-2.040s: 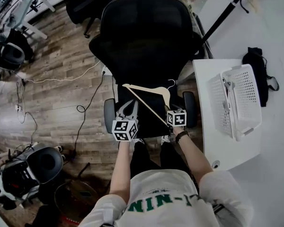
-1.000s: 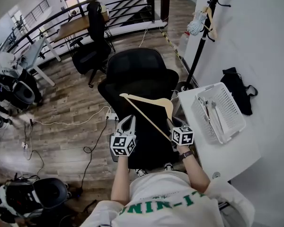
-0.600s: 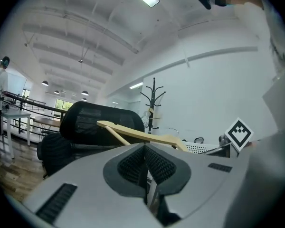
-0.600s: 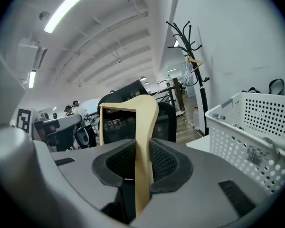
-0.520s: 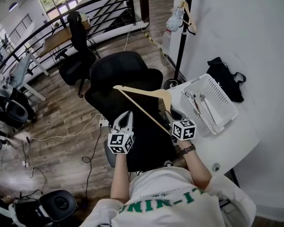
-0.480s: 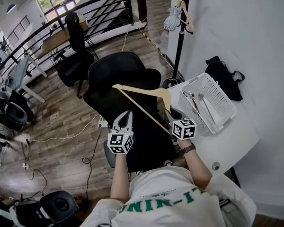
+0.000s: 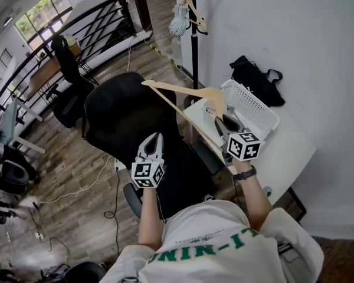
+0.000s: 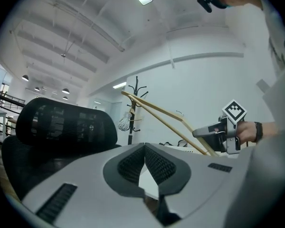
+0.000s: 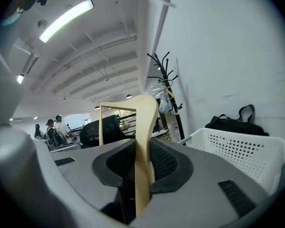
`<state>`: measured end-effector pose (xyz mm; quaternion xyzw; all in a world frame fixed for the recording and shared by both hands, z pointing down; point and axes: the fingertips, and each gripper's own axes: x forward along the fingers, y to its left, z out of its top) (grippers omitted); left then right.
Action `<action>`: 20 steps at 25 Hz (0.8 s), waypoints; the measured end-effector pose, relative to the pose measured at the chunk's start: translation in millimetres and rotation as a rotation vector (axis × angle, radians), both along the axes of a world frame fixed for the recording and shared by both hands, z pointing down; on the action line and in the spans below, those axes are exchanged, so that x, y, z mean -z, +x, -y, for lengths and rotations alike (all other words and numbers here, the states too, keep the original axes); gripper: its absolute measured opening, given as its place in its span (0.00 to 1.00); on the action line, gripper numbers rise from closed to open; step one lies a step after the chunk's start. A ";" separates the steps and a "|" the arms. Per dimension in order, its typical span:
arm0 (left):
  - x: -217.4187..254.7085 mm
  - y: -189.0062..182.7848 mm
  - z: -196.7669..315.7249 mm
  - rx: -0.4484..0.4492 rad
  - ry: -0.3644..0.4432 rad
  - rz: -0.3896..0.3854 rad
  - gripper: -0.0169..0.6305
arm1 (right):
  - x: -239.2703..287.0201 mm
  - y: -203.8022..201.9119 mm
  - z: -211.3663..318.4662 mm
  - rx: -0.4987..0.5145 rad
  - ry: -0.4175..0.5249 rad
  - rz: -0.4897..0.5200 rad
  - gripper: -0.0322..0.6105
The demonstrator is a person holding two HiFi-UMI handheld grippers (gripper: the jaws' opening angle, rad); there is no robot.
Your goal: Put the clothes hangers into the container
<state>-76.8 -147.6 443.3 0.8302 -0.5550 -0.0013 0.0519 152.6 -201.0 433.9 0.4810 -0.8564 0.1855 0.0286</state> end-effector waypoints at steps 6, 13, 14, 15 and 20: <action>5.5 41.1 13.6 -0.083 0.015 0.002 0.05 | 11.9 101.4 10.3 -0.151 0.005 -0.114 0.21; 13.2 82.9 19.5 -0.171 0.027 -0.001 0.05 | 2.1 193.9 6.1 -0.292 -0.058 -0.249 0.21; 14.9 90.4 20.9 -0.185 0.029 -0.001 0.05 | -0.4 203.0 5.0 -0.304 -0.068 -0.277 0.21; 16.4 98.2 22.8 -0.199 0.031 -0.001 0.05 | -3.7 211.0 4.2 -0.315 -0.080 -0.304 0.21; 16.9 142.6 33.7 -0.274 0.029 0.007 0.05 | -28.7 239.9 3.7 -0.344 -0.149 -0.404 0.21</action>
